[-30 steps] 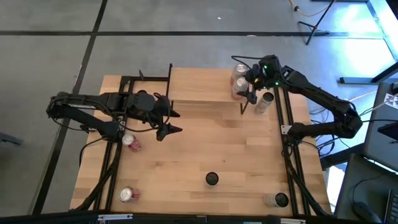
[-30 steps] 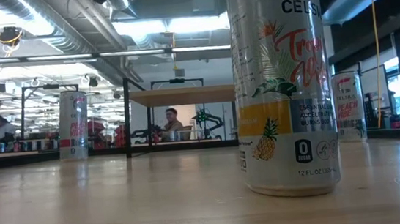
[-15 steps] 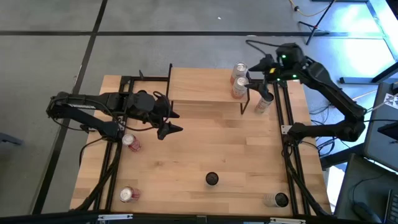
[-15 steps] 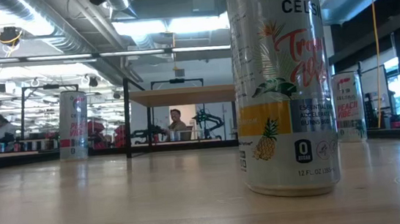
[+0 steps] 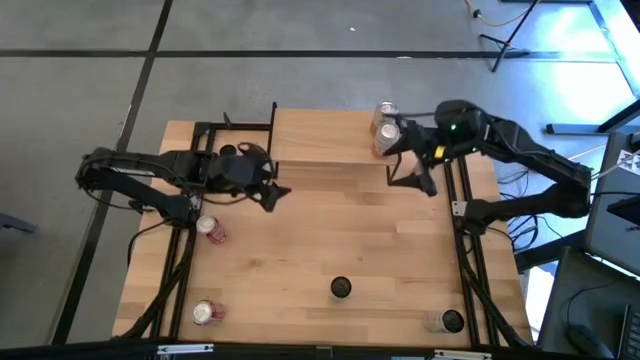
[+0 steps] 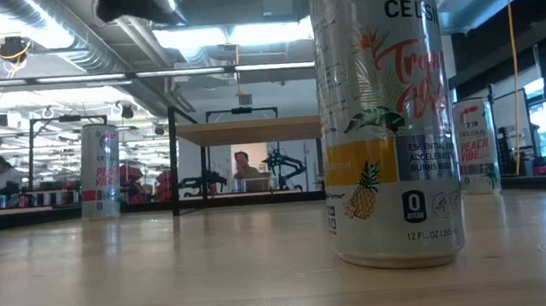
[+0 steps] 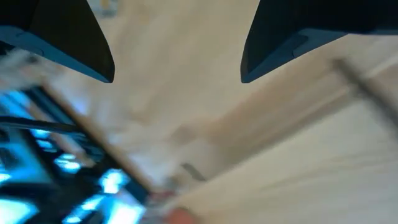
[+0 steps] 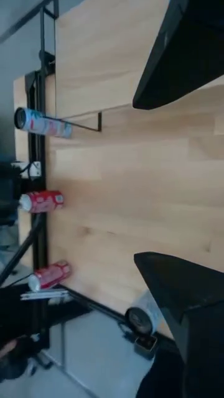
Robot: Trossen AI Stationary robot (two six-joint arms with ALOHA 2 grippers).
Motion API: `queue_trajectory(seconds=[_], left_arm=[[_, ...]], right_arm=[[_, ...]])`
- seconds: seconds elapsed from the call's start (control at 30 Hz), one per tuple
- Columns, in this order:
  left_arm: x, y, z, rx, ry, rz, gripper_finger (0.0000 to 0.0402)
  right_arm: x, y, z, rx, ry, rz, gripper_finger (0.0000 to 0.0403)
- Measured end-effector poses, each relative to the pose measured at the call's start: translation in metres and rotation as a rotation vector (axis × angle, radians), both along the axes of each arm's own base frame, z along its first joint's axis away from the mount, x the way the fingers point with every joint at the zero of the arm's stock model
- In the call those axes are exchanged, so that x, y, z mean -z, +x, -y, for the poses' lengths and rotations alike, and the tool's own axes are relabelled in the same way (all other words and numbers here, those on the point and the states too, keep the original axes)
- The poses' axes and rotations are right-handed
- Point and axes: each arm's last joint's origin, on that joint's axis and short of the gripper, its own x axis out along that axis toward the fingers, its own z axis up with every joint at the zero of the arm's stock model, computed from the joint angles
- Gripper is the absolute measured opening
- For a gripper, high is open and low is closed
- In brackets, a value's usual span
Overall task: Place canned beverage on shelf
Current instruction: Put the left white pink soda can on the shelf
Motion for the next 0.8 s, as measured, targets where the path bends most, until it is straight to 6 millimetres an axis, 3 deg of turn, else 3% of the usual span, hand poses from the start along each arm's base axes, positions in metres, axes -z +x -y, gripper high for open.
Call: queue_trajectory(seconds=[0.2, 0.43, 0.8], left_arm=[[-0.01, -0.03, -0.028, -0.25, 0.02, -0.244, 0.0343], [0.001, -0.068, -0.069, -0.502, -0.035, -0.552, 0.0343], [0.049, -0.089, -0.131, -0.556, -0.223, -0.6, 0.0343]], right_arm=[[0.008, 0.019, -0.008, 0.049, -0.056, -0.043, 0.0385], [0.021, 0.042, -0.003, 0.117, -0.006, -0.098, 0.0385], [0.032, 0.062, 0.002, 0.127, -0.004, -0.111, 0.0385]])
